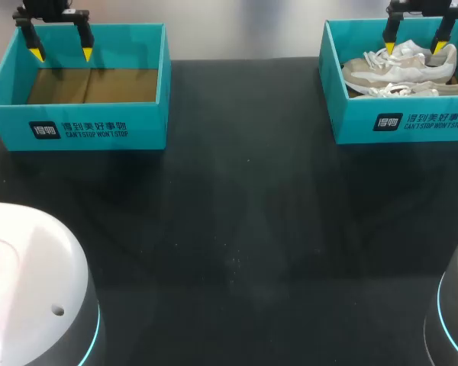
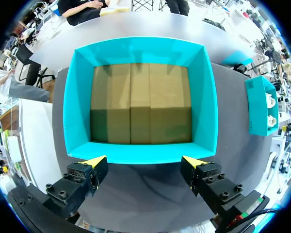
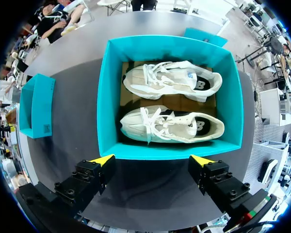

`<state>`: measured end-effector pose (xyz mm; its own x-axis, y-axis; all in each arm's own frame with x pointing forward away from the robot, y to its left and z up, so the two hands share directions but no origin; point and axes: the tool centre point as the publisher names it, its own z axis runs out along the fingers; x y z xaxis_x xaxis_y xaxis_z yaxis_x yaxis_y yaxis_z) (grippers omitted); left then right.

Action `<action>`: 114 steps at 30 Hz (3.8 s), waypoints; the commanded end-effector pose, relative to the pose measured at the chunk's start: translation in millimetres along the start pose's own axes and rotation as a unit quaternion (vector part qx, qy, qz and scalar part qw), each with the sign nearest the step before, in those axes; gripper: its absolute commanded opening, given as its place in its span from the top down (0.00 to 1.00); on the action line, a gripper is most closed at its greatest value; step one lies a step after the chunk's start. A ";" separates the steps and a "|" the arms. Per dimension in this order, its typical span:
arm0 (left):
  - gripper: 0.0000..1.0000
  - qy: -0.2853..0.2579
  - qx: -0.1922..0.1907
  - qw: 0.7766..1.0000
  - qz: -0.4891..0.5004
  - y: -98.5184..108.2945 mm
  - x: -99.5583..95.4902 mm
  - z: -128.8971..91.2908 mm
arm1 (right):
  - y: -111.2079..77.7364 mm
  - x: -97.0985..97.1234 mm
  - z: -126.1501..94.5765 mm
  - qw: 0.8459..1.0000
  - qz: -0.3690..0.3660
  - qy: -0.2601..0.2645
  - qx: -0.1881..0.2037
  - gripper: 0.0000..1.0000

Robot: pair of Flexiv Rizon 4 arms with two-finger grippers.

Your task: Take the shoe out of the shoebox, open the shoe tongue, remove and reinsert the insole, then place the shoe into the shoebox

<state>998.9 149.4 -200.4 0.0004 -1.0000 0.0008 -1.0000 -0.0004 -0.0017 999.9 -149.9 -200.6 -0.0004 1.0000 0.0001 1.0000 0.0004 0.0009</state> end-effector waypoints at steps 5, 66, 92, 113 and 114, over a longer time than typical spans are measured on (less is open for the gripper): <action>0.00 0.000 0.000 1.000 0.000 -0.3 -0.2 -0.1 | 0.0 0.0 -0.2 1.000 0.000 0.000 0.000 0.00; 0.00 0.000 0.000 1.000 0.000 -0.3 -0.2 -0.1 | 12.0 -136.9 61.5 0.997 0.037 -0.065 -0.006 0.21; 0.00 0.000 0.000 1.000 0.000 -0.3 -0.2 -0.1 | 26.8 -166.0 114.0 0.998 0.031 -0.059 0.012 0.29; 0.00 0.000 0.000 1.000 0.000 -0.3 -0.2 -0.1 | 25.1 -181.8 146.8 0.998 0.040 -0.039 0.019 0.22; 0.00 0.000 0.000 1.000 0.000 -0.3 -0.2 -0.1 | 24.6 -182.2 148.4 0.998 0.040 -0.037 0.019 0.22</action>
<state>998.9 149.5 -200.4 0.0004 -1.0000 0.0008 -1.0000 -0.0004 -0.0018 1023.6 -330.2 -344.1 0.0779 0.9936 -0.0822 0.9961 -0.0810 -0.0354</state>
